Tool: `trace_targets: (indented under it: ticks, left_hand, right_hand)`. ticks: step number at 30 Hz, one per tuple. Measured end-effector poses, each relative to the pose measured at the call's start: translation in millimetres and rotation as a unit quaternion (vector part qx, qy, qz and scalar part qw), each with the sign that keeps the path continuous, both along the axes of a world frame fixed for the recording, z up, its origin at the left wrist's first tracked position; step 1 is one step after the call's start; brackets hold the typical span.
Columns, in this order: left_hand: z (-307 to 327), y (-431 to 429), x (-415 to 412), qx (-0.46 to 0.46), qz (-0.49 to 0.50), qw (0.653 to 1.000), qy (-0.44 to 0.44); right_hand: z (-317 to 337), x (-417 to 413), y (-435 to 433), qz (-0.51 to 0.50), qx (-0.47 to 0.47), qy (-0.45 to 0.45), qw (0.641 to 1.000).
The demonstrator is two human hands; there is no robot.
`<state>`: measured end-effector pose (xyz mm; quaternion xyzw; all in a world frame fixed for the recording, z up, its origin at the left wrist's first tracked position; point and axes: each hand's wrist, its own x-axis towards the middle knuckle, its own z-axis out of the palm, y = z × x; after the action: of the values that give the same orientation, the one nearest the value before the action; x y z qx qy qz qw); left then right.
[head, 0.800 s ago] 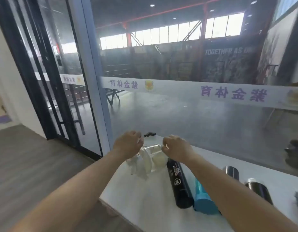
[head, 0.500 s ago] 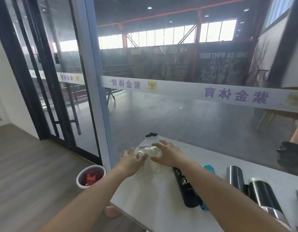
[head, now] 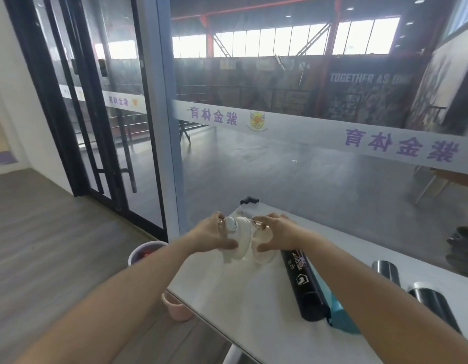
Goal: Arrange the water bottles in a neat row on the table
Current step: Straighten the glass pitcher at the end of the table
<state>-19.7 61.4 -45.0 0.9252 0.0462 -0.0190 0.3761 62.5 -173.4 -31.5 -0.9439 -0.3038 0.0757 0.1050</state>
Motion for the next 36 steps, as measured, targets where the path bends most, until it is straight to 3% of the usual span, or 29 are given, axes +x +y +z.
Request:
trace_targets:
  ticks: [5,11,16,20,31,36]
  left_hand:
    - [37.3,17.2,5.4,0.118,-0.103,0.988,-0.011]
    - [70.0,9.4,18.4,0.294,-0.217,0.93,-0.023]
    - [72.9,-7.6,20.1,0.348,-0.247,0.903,-0.046]
    - [70.4,-11.9,12.4,0.408,-0.219,0.883,-0.073]
    - [61.4,-21.3,-12.4,0.323,-0.174,0.93,-0.034]
    - [64.8,-45.8,-19.7,0.389,-0.152,0.903,-0.101]
  right_hand:
    - [3.7,3.2,12.9,0.02,0.097,0.048,0.994]
    - [8.4,-2.9,19.9,0.057,0.123,0.099,0.986]
    - [-6.3,-4.5,9.0,0.017,0.18,0.154,0.971]
    - [-17.1,-5.7,2.4,-0.011,0.211,0.146,0.966]
    - [-24.9,-19.2,-0.7,-0.048,0.128,0.083,0.987]
    - [-18.4,-35.0,-31.1,-0.095,0.077,0.034,0.992]
